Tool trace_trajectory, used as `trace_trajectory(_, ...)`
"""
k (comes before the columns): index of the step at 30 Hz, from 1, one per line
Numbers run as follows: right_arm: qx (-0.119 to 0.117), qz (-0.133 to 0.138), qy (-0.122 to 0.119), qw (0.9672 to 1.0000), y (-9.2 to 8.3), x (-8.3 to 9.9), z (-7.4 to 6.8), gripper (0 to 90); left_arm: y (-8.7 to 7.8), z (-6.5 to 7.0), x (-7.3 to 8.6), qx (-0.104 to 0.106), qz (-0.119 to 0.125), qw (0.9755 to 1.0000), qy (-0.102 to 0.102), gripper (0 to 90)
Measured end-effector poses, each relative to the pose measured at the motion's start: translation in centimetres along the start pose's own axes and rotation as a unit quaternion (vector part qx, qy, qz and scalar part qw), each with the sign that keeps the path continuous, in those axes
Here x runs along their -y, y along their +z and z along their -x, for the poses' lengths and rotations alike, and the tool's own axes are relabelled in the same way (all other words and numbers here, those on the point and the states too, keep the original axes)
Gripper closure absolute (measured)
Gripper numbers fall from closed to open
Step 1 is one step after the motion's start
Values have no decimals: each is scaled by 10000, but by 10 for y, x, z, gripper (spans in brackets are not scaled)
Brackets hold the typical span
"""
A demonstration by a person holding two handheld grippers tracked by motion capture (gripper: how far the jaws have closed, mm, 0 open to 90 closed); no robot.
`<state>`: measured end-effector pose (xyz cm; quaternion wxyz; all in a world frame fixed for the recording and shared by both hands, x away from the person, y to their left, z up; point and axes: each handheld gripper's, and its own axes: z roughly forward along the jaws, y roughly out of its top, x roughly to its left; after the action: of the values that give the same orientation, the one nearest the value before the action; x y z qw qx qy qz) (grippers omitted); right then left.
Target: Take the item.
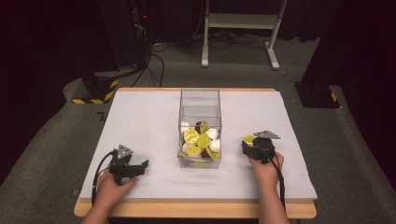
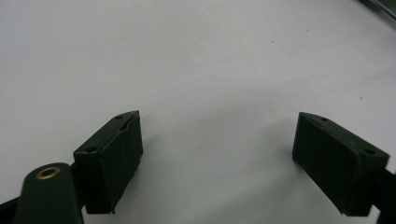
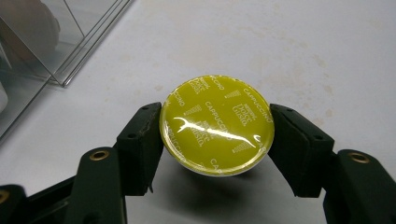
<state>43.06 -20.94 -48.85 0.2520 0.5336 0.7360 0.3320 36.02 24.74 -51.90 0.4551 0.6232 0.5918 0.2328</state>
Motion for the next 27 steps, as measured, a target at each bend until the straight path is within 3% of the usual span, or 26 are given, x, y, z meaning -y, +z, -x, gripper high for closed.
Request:
trace_trajectory(7,-26,-11,40,10000,1,0,2,327,0,0,0,0,1,10000,-1,163)
trace_trajectory(8,-17,-46,35,10000,2,0,1,268,0,0,0,0,3,10000,-3,162)
trace_trajectory(13,33,41,70,10000,-2,-3,1,199,0,0,0,0,1,10000,-2,162)
trace_trajectory(22,12,244,114,9996,-11,-6,0,190,0,0,0,-2,-8,10000,3,162)
trace_trajectory(27,-21,398,6,9992,-20,-12,-6,199,0,0,0,-1,-9,10000,2,162)
